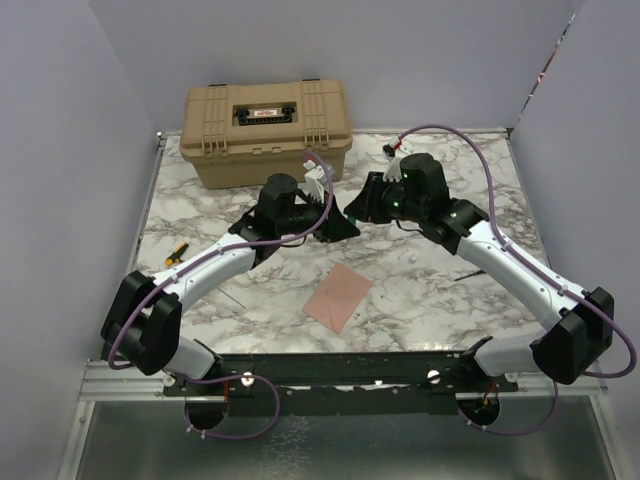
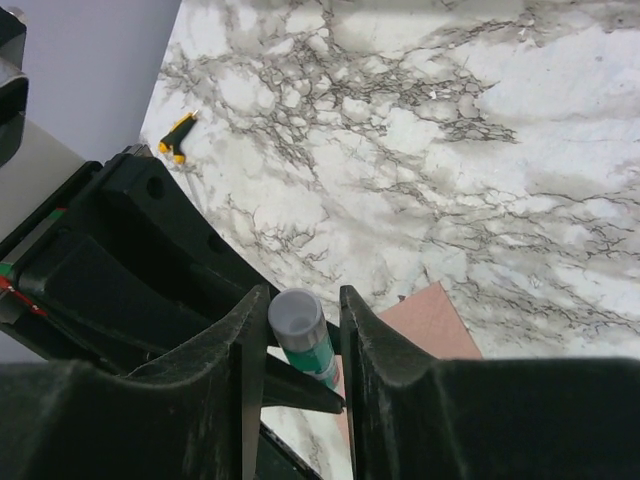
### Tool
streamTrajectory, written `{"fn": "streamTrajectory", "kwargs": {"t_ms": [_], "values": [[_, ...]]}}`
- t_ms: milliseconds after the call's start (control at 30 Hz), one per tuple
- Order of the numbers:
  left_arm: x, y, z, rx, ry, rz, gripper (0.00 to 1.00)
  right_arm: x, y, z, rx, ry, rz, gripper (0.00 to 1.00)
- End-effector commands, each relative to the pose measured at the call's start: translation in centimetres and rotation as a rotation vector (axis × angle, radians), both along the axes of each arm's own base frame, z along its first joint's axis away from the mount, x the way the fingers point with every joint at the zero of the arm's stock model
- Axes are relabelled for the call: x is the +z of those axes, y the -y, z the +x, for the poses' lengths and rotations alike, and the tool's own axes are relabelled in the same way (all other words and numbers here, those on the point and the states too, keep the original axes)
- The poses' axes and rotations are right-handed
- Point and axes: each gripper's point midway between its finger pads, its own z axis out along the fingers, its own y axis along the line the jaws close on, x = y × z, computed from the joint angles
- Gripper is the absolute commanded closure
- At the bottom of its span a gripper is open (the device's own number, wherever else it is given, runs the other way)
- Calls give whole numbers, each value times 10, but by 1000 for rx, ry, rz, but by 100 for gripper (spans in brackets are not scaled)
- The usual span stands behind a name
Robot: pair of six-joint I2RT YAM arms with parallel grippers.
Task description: Place the letter into the envelope and seal it
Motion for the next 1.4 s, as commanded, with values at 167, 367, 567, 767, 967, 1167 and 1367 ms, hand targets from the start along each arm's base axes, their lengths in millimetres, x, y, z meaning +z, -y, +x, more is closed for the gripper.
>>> {"fn": "streamTrajectory", "kwargs": {"t_ms": [167, 367, 567, 767, 967, 1167, 1367], "values": [[18, 1, -18, -81, 43, -40, 100, 7, -3, -1, 17, 18, -1, 88], [21, 1, -40, -202, 42, -57, 100, 37, -5, -20, 167, 178, 36, 100], [29, -1, -65, -348, 87, -88, 100, 81, -13, -99, 644, 448, 122, 100], [45, -7, -84, -422, 177, -140, 100, 97, -1, -165, 972, 658, 186, 100], [58, -10, -79, -351, 257, -144, 100, 100, -1, -121, 705, 579, 116, 77], [54, -13, -38, -108, 258, -82, 100, 124, 27, -32, 46, 397, 153, 27], [56, -15, -19, 1, 245, -72, 100, 103, 27, -12, -100, 270, 146, 26]]}}
